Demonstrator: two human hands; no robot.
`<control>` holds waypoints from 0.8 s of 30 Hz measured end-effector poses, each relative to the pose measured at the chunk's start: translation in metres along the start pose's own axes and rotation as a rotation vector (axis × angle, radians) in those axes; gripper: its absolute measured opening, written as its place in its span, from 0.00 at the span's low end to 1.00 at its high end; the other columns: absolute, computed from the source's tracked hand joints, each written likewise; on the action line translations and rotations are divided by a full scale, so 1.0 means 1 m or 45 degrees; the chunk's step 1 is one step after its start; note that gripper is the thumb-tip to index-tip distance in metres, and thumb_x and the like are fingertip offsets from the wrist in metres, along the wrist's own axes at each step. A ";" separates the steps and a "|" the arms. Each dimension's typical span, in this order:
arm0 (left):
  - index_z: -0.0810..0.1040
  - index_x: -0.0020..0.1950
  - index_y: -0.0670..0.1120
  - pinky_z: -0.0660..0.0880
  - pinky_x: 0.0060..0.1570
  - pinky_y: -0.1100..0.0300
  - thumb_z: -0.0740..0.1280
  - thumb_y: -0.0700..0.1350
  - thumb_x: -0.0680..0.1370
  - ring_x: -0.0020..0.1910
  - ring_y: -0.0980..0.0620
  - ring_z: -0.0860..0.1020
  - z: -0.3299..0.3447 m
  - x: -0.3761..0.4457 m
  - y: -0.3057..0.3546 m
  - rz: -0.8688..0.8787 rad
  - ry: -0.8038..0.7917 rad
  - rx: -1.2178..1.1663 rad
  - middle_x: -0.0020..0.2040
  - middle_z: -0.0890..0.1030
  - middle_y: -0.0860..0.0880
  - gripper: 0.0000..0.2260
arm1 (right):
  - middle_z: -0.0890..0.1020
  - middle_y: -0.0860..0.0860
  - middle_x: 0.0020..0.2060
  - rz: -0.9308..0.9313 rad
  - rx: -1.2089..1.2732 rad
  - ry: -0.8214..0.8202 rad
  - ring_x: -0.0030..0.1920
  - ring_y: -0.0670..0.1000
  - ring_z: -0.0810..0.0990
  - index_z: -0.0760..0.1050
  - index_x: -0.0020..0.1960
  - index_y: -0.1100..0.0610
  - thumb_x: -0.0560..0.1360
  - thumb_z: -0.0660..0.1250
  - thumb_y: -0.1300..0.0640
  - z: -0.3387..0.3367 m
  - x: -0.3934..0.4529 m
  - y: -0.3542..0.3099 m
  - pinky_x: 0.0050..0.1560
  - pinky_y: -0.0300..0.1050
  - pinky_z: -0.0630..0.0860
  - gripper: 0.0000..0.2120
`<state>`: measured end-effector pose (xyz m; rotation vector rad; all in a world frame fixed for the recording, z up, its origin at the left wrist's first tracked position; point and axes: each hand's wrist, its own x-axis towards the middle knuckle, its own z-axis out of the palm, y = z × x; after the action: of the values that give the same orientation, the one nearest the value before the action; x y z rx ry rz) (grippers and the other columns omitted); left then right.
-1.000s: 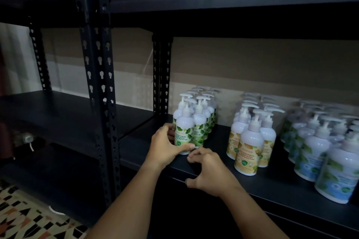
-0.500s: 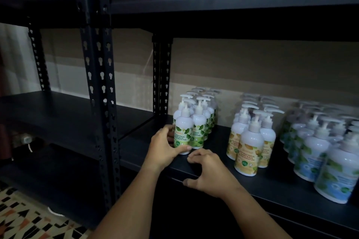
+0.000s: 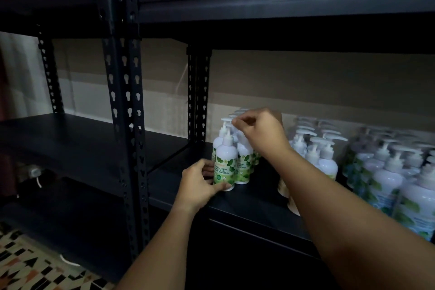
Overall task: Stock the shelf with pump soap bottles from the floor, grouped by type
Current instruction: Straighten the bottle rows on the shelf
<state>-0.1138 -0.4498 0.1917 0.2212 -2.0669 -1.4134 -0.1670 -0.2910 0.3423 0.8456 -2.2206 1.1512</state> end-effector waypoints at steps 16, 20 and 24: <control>0.81 0.55 0.43 0.82 0.49 0.64 0.87 0.41 0.61 0.49 0.56 0.85 0.000 -0.001 0.002 0.028 -0.006 0.022 0.48 0.85 0.50 0.26 | 0.87 0.51 0.44 0.007 0.035 -0.007 0.43 0.49 0.84 0.85 0.55 0.58 0.79 0.73 0.56 0.003 -0.006 0.011 0.54 0.45 0.81 0.08; 0.81 0.57 0.46 0.81 0.51 0.66 0.88 0.46 0.59 0.51 0.58 0.83 -0.003 -0.001 0.003 0.015 -0.028 0.043 0.50 0.85 0.52 0.31 | 0.86 0.54 0.48 0.234 -0.049 -0.028 0.47 0.53 0.84 0.80 0.58 0.57 0.80 0.69 0.49 0.019 -0.061 0.032 0.49 0.45 0.79 0.12; 0.74 0.66 0.49 0.76 0.49 0.71 0.84 0.53 0.67 0.56 0.59 0.80 -0.010 0.000 0.008 -0.057 -0.009 -0.031 0.57 0.81 0.51 0.32 | 0.78 0.58 0.63 0.388 -0.283 -0.363 0.63 0.58 0.78 0.72 0.70 0.58 0.78 0.71 0.46 0.049 -0.113 0.061 0.61 0.48 0.76 0.26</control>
<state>-0.1060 -0.4545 0.2010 0.2547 -2.0608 -1.4672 -0.1405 -0.2710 0.2094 0.6247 -2.7262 0.9319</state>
